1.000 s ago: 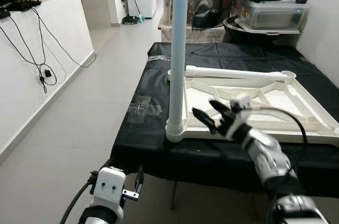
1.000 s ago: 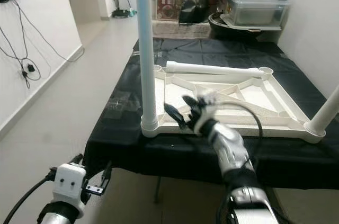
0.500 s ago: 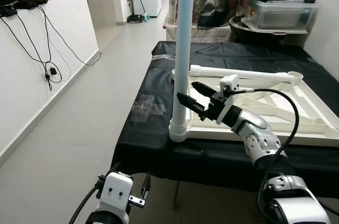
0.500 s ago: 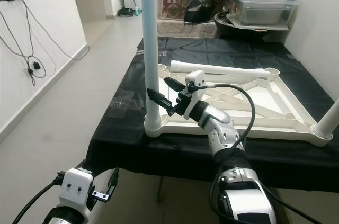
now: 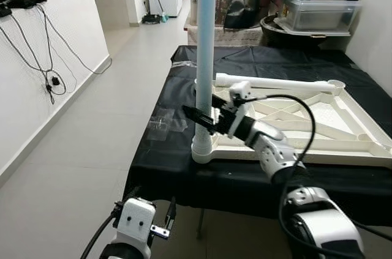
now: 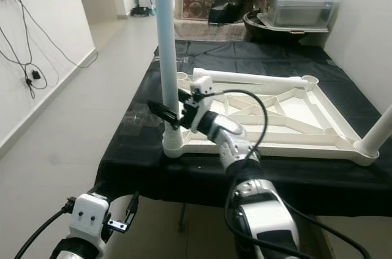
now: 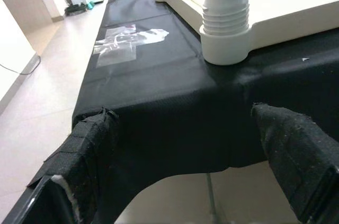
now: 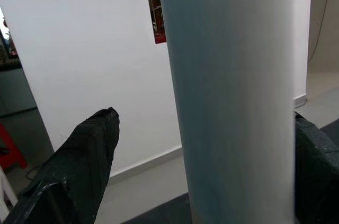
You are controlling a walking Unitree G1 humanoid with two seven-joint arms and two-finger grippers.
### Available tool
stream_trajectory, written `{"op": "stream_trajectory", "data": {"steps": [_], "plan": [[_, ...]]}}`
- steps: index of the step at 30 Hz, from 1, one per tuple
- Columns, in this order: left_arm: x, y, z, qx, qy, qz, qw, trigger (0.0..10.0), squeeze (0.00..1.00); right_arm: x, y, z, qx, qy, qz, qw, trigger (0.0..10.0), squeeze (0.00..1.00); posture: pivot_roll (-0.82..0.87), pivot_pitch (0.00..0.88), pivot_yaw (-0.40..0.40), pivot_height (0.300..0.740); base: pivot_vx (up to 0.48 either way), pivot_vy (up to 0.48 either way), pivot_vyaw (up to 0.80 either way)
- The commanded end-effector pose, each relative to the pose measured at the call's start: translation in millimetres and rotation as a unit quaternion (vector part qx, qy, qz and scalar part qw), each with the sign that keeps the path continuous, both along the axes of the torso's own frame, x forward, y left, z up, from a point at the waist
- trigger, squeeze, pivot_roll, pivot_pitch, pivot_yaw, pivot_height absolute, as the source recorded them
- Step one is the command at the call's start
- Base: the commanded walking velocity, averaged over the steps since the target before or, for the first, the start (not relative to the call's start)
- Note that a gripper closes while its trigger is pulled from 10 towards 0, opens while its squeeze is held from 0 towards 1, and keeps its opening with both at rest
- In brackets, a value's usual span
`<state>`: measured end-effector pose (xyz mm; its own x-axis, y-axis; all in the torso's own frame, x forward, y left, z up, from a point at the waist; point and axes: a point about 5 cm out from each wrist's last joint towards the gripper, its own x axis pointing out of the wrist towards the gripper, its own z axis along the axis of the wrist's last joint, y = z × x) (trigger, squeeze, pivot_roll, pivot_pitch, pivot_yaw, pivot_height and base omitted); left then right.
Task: Building children table
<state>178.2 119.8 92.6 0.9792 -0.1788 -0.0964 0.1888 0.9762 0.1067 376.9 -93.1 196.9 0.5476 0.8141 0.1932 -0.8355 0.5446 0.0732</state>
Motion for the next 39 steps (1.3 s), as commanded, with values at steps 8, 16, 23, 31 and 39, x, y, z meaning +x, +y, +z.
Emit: {"op": "stream_trajectory", "data": {"steps": [8, 16, 23, 31, 39], "plan": [[-2.4, -3.3, 1.2, 0.005, -0.001, -0.004, 1.000, 10.0, 0.00, 3.5, 19.2, -0.6, -0.011, 0.003, 0.006, 1.000, 10.0, 0.00, 0.12, 0.000, -0.049, 0.740, 0.000, 0.000, 0.00], [-3.2, -4.9, 1.1, 0.005, 0.000, -0.005, 1.000, 10.0, 0.00, 4.2, 31.9, 0.9, -0.026, -0.001, 0.022, 0.999, 9.9, 0.00, 0.13, 0.000, -0.056, 0.740, 0.000, 0.000, 0.00], [-3.3, -5.8, 0.8, 0.006, 0.000, -0.006, 1.000, 10.0, 0.00, 4.5, 34.6, -2.3, -0.052, -0.003, 0.023, 0.998, 4.2, 0.00, 0.13, 0.000, -0.056, 0.740, 0.000, 0.000, 0.00], [-3.9, -7.6, -0.3, 0.007, 0.001, -0.007, 1.000, 10.0, 0.00, 7.0, 34.9, -3.9, -0.073, -0.009, 0.000, 0.997, 0.0, 0.00, 0.12, 0.000, -0.060, 0.740, 0.000, 0.000, 0.00], [-3.6, -4.9, -0.8, 0.004, 0.003, 0.001, 1.000, 10.0, 0.00, 9.8, 27.8, -9.9, -0.078, -0.009, -0.065, 0.995, 0.0, 0.00, 0.12, 0.000, -0.059, 0.740, 0.000, 0.000, 0.00]]}}
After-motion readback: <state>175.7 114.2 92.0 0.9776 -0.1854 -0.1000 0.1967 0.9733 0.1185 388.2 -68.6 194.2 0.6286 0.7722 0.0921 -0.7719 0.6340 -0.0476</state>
